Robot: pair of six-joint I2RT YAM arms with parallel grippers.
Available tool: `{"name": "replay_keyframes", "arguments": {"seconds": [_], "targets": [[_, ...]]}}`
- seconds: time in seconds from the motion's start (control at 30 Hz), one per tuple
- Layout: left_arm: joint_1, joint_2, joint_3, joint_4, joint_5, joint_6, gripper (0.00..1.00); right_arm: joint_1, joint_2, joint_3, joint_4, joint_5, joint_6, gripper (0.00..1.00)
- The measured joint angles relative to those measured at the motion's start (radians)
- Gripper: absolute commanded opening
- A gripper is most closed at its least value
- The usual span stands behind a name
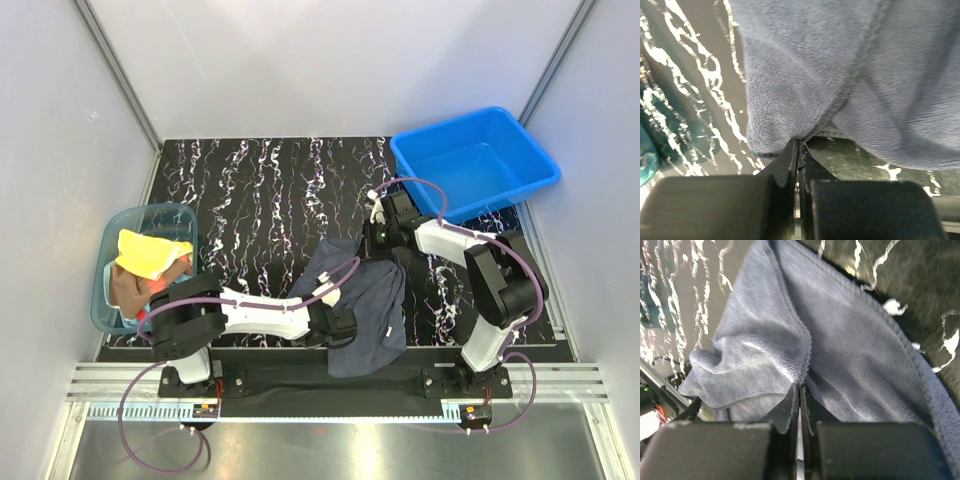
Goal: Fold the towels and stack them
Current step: Flatten out the crumpled towel
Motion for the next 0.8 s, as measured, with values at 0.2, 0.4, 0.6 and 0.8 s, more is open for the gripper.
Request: {"name": "replay_keyframes", "arguments": {"seconds": [0.2,0.4,0.6,0.8], "targets": [[0.006,-0.043,0.018,-0.111,-0.072,-0.053,0.0,0.0,-0.007,0.105,-0.08,0.008,0.012,0.0],[0.019,-0.209,0.104,-0.225,-0.132,-0.089,0.0,0.0,-0.109,0.178,-0.206,0.033,0.036,0.0],[0.019,-0.317,0.309,-0.36,-0.204,-0.078,0.0,0.0,-0.296,0.291,-0.351,0.064,0.062,0.0],[0.019,-0.517,0.26,-0.164,-0.143,0.154,0.29,0.0,-0.452,0.399,-0.375,0.088,0.078,0.0]]}}
